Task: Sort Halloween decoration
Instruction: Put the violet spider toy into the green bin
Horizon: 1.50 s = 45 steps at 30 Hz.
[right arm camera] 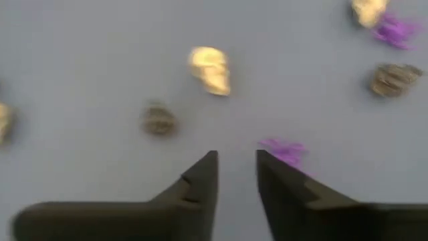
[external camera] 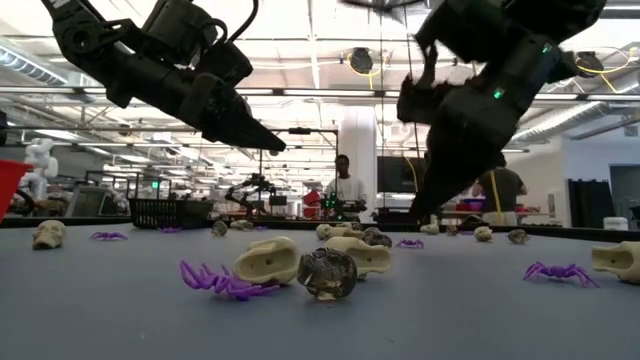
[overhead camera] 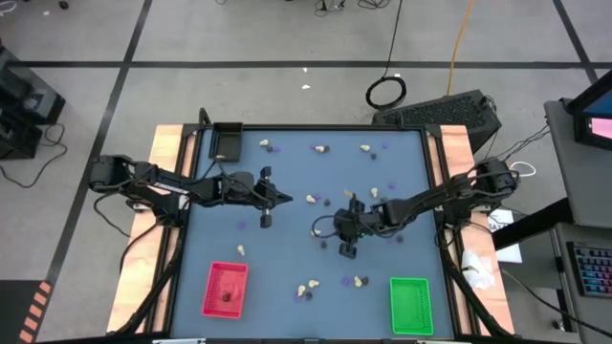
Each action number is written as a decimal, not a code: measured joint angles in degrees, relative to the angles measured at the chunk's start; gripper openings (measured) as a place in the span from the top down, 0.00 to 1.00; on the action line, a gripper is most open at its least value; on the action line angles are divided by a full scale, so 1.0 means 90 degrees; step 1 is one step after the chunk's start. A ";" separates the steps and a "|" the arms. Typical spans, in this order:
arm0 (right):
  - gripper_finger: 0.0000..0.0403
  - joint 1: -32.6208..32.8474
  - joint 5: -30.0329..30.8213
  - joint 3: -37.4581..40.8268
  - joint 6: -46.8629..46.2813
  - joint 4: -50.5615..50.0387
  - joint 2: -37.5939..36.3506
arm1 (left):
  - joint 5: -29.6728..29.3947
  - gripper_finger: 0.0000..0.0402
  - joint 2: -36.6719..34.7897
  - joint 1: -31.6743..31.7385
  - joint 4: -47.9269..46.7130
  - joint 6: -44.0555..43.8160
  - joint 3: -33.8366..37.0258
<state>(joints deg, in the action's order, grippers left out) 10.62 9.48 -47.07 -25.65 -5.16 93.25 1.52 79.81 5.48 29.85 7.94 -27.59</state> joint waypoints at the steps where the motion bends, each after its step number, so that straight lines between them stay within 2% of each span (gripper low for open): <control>1: 0.70 -0.0054 0.0089 0.0002 -0.0058 -0.0031 0.0057 | 0.0000 1.00 0.0000 0.0000 0.0000 0.0000 0.0000; 5: 0.55 -0.0247 0.0101 0.0004 -0.0089 0.0016 0.0363 | 0.0000 1.00 0.0000 0.0000 -0.0011 0.0000 0.0000; 9: 0.52 -0.0349 0.0087 -0.0007 -0.0146 0.0091 0.0567 | 0.0000 1.00 0.0000 0.0000 -0.0032 0.0000 0.0000; 12: 0.58 -0.0344 0.0123 -0.0015 -0.0186 0.0092 0.0638 | -0.0002 1.00 0.0000 0.0000 -0.0039 0.0000 0.0000; 20: 0.91 -0.0356 -0.0045 -0.0015 -0.0191 0.0118 0.0643 | -0.0010 1.00 0.0000 0.0000 -0.0044 -0.0002 -0.0002; 23: 0.98 -0.0351 -0.0089 -0.0013 -0.0165 0.0112 0.0603 | -0.0010 1.00 0.0000 0.0000 -0.0044 -0.0002 -0.0002; 33: 0.97 -0.0227 -0.0954 -0.0488 -0.0063 -0.0213 0.0464 | -0.0017 1.00 0.0000 0.0000 -0.0070 -0.0005 -0.0002; 39: 0.97 0.0255 -0.1339 -0.1355 -0.0408 -0.1987 0.0400 | -0.0026 1.00 -0.0002 0.0000 -0.0095 -0.0005 -0.0002; 45: 0.97 0.1023 -0.1920 -0.2224 -0.1522 -0.3644 0.0074 | -0.0035 1.00 -0.0001 0.0000 -0.0102 -0.0004 -0.0002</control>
<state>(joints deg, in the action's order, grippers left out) 19.83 -7.80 -67.09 -39.35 -37.96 93.92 1.21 79.80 5.48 28.93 7.91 -27.62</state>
